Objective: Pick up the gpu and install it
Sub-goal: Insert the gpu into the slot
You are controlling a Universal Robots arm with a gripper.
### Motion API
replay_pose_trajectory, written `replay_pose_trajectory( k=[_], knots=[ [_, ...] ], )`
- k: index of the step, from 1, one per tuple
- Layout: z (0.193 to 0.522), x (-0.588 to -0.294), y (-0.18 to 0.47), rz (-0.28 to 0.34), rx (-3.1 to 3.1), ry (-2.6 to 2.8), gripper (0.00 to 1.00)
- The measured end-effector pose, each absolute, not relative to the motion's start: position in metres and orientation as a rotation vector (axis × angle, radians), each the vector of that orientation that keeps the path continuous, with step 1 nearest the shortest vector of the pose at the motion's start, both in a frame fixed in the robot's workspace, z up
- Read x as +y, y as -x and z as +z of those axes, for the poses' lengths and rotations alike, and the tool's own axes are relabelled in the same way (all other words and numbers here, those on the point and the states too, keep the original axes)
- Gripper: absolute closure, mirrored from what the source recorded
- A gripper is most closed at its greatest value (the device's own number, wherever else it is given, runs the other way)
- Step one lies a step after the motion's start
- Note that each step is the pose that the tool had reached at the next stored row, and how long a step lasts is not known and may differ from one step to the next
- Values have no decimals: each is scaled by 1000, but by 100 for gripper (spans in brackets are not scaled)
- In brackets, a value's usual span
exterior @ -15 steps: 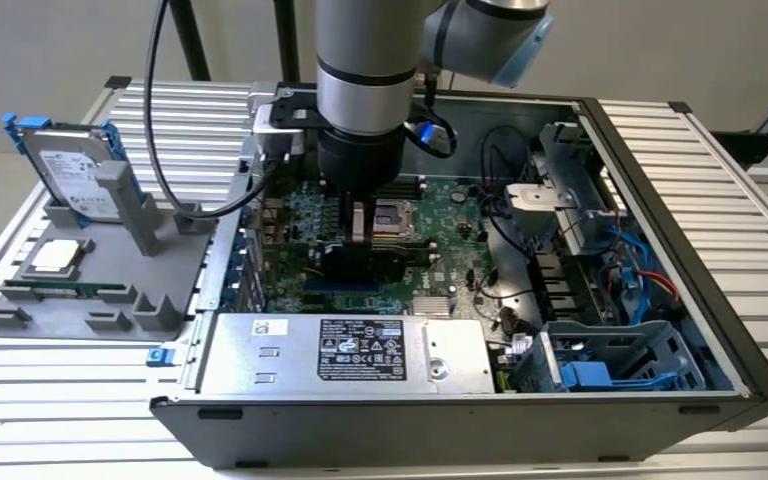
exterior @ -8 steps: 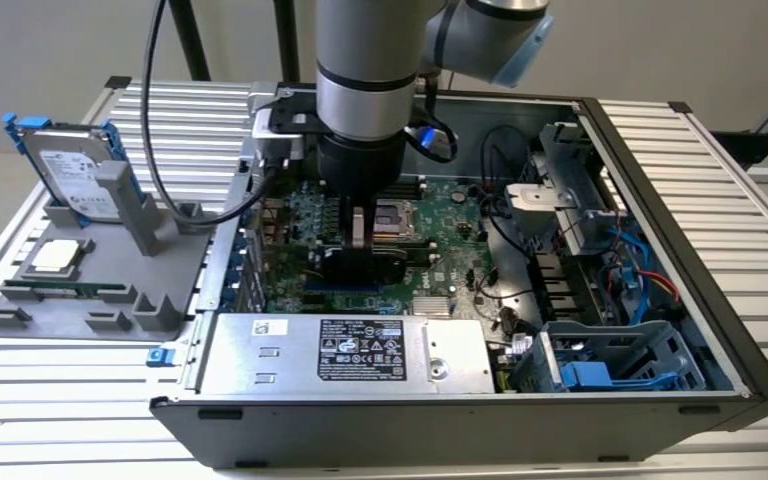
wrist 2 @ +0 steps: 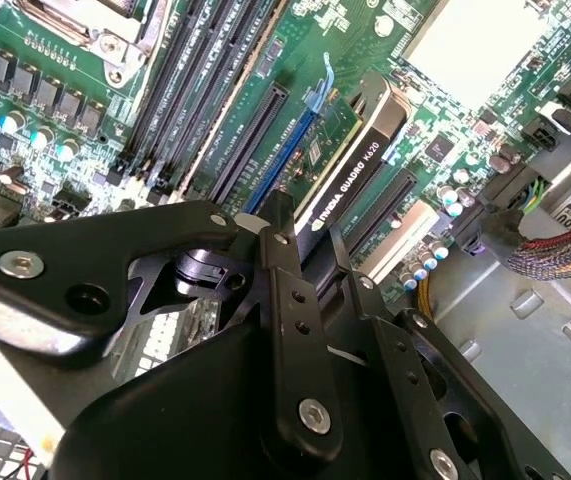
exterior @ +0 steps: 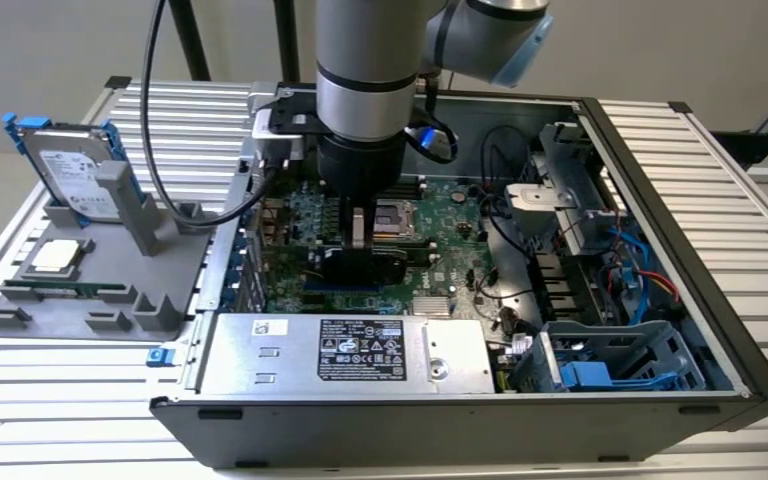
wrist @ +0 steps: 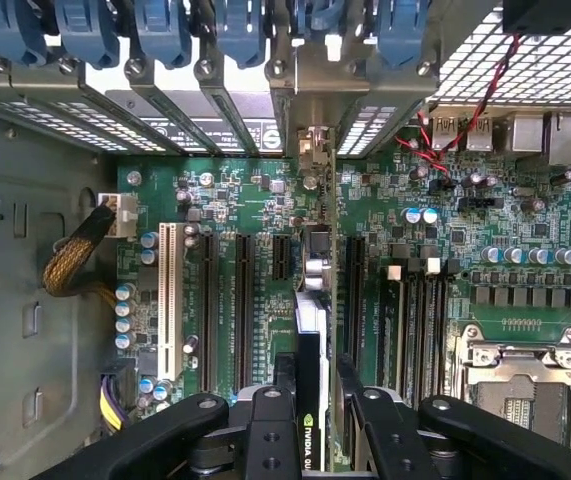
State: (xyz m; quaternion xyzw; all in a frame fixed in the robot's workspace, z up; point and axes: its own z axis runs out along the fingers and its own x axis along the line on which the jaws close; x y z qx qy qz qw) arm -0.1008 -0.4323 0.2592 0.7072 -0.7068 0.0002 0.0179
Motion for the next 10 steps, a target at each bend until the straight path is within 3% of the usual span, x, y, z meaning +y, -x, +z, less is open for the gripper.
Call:
replay_pose_trajectory(
  k=[10],
  knots=[
    [258, -432, 101, -11, -2200, -2202, 100]
  ],
)
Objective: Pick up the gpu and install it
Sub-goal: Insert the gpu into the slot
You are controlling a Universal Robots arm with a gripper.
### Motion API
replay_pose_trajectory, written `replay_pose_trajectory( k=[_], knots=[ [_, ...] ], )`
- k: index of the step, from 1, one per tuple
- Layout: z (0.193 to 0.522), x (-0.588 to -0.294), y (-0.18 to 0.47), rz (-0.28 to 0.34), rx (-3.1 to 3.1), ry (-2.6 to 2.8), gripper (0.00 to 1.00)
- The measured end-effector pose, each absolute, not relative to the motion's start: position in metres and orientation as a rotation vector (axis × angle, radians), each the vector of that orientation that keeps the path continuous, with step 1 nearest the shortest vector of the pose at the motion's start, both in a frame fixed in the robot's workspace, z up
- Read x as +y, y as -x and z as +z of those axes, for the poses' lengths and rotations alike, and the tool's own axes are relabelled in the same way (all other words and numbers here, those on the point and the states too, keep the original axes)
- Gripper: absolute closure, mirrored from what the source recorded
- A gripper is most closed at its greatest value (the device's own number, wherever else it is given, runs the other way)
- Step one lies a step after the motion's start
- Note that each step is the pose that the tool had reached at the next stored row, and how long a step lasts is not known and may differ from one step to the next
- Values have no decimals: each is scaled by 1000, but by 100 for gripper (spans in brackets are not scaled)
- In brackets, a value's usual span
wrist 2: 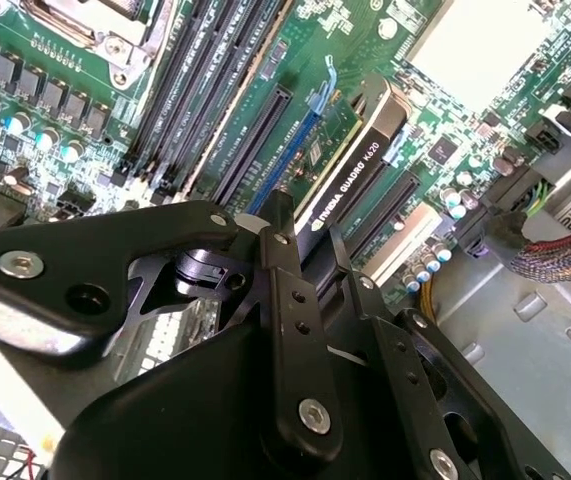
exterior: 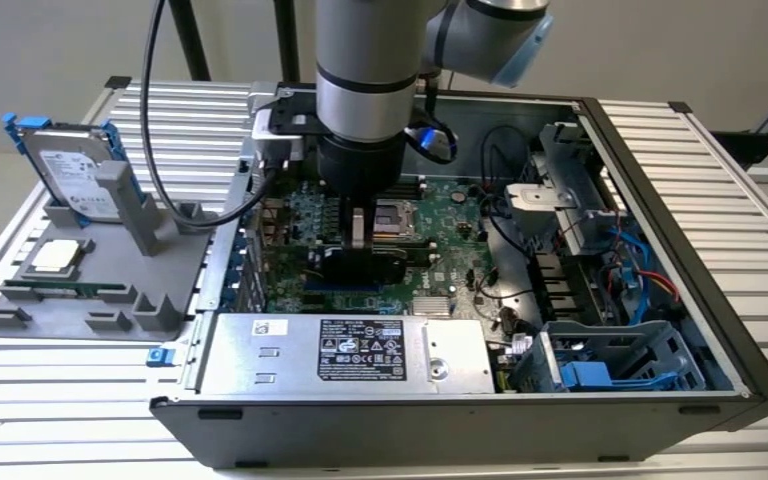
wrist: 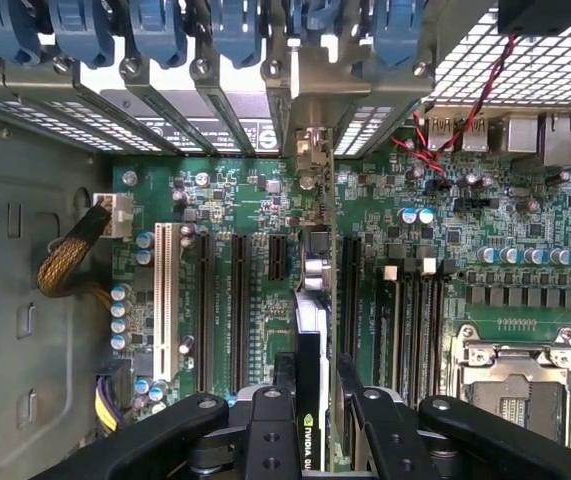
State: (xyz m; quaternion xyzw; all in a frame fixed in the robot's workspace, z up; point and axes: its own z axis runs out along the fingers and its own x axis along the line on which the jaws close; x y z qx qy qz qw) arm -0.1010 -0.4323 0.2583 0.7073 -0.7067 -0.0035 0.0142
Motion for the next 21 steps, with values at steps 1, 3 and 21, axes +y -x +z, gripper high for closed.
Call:
replay_pose_trajectory(
  k=[1, 3, 21],
  knots=[
    [258, -432, 101, -11, -2200, -2202, 100],
    [257, -432, 101, -11, -2200, -2202, 100],
    [254, -433, 101, -12, -2201, -2203, 100]
  ],
)
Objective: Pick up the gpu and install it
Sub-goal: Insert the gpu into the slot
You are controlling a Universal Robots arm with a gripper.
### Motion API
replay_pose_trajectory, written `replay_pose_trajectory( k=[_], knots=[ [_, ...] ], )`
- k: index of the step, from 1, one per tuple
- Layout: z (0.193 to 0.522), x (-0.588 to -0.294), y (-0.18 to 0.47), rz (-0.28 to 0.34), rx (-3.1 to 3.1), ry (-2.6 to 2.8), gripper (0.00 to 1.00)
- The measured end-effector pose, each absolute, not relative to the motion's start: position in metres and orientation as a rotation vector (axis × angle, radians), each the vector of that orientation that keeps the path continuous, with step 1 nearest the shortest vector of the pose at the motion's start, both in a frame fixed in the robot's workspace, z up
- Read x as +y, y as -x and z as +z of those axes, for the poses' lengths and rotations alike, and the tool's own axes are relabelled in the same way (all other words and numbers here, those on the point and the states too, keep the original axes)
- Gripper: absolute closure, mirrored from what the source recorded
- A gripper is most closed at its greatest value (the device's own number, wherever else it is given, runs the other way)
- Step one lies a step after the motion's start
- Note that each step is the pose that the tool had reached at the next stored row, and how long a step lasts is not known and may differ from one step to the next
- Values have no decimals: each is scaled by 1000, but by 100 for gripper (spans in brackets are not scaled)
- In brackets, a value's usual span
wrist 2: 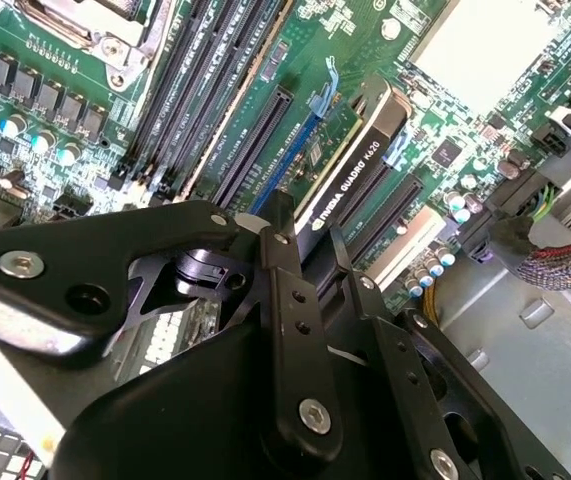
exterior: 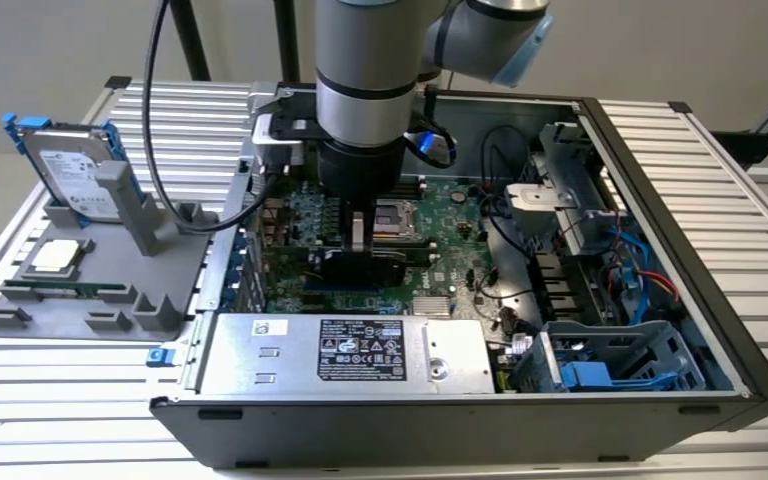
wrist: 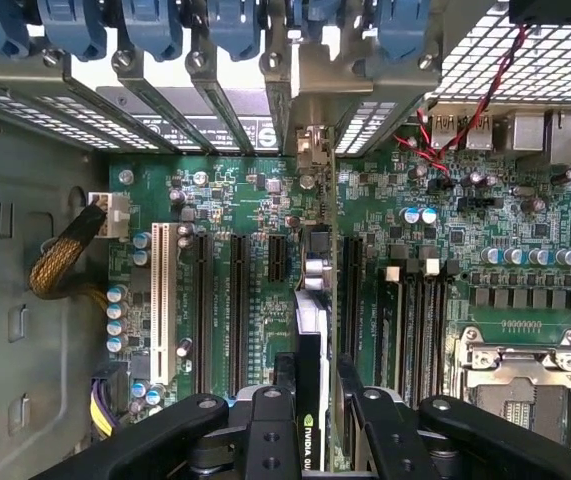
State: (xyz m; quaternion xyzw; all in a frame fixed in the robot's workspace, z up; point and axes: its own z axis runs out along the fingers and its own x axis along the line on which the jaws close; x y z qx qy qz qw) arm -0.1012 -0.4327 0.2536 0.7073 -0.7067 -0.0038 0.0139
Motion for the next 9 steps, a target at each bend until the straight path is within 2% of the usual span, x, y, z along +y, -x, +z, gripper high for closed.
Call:
replay_pose_trajectory(
  k=[9],
  knots=[
    [253, -437, 101, -14, -2202, -2204, 100]
  ],
)
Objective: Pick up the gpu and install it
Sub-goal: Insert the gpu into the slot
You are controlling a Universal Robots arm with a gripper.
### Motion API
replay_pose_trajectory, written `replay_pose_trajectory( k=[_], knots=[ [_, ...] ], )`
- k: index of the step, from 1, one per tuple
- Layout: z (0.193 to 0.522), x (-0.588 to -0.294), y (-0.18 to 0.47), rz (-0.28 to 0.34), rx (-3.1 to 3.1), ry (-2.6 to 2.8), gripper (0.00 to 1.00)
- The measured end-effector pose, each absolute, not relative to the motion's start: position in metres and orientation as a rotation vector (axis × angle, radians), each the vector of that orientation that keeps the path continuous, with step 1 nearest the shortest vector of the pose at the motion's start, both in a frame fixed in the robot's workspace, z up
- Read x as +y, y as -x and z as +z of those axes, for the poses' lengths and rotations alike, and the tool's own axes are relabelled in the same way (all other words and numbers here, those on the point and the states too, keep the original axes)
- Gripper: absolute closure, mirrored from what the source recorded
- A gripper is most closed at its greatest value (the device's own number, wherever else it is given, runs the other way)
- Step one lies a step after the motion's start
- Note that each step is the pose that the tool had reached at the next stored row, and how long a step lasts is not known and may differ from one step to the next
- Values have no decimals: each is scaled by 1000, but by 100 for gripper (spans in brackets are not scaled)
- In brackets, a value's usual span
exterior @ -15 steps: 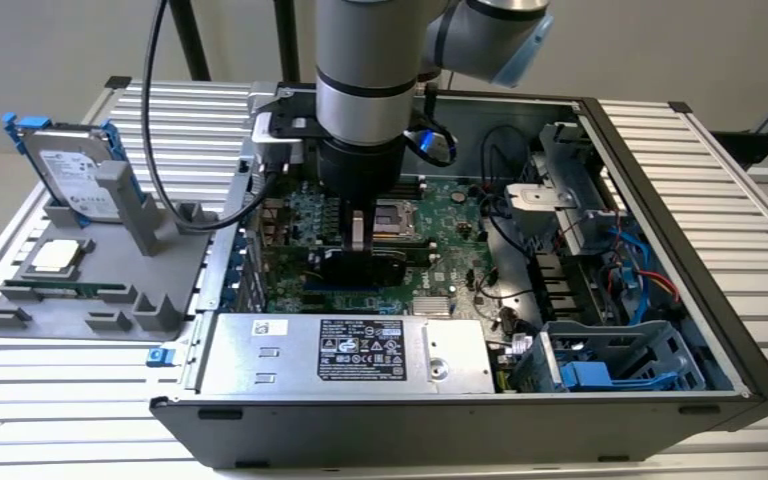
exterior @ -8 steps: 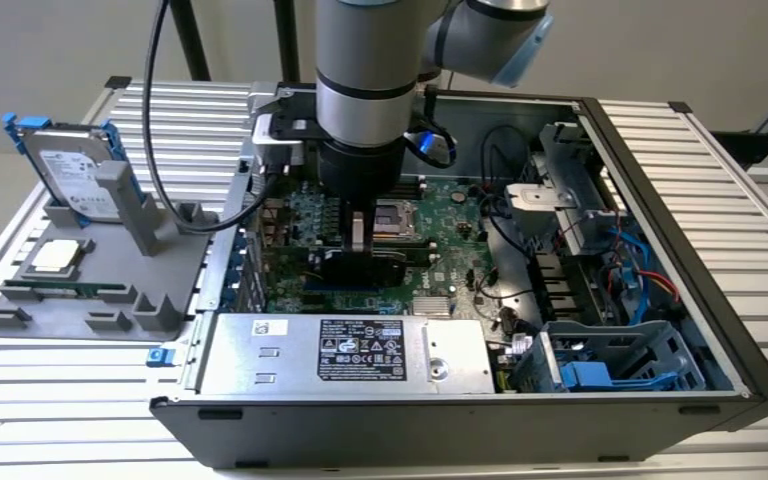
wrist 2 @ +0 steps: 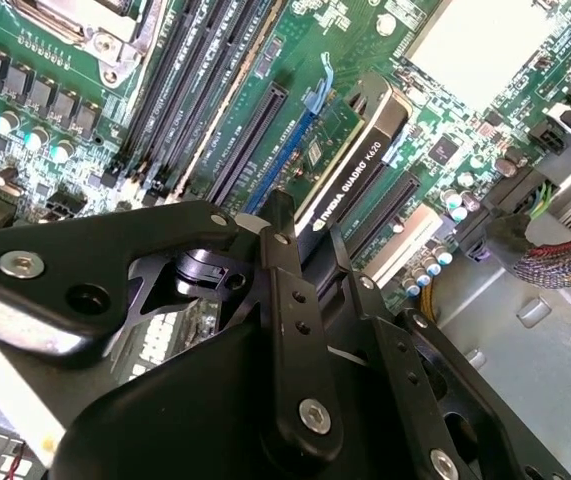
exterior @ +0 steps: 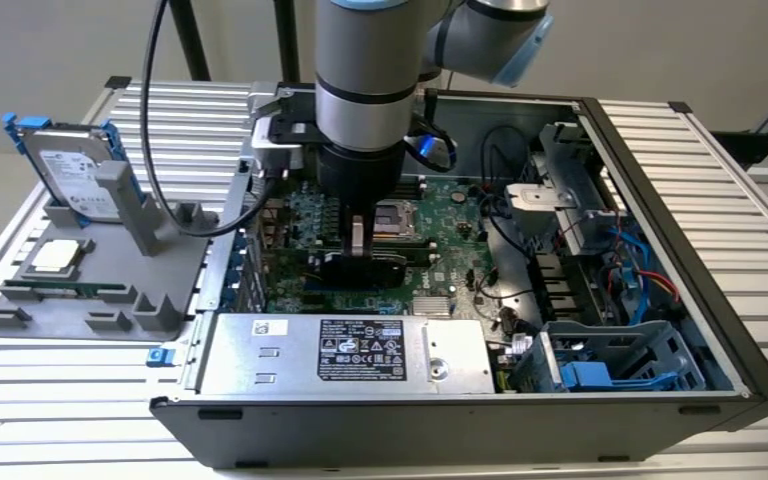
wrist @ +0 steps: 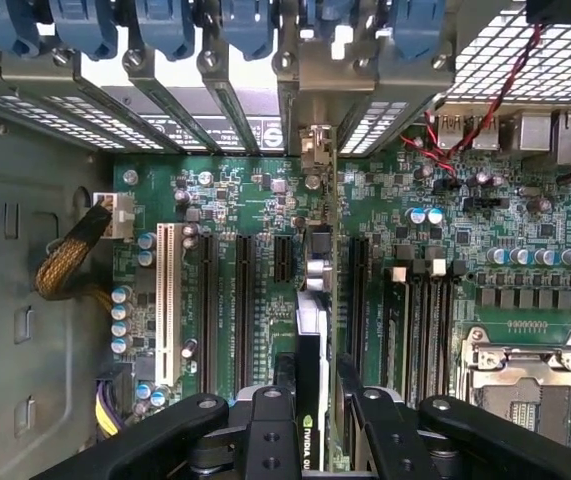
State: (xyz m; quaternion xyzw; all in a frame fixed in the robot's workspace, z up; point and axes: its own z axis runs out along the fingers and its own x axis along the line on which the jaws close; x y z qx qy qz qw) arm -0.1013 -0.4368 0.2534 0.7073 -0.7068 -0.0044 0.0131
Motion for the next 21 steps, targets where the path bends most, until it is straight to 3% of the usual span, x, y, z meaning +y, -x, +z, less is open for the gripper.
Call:
replay_pose_trajectory(
  k=[21],
  knots=[
    [249, -437, 105, -19, -2201, -2203, 100]
  ],
)
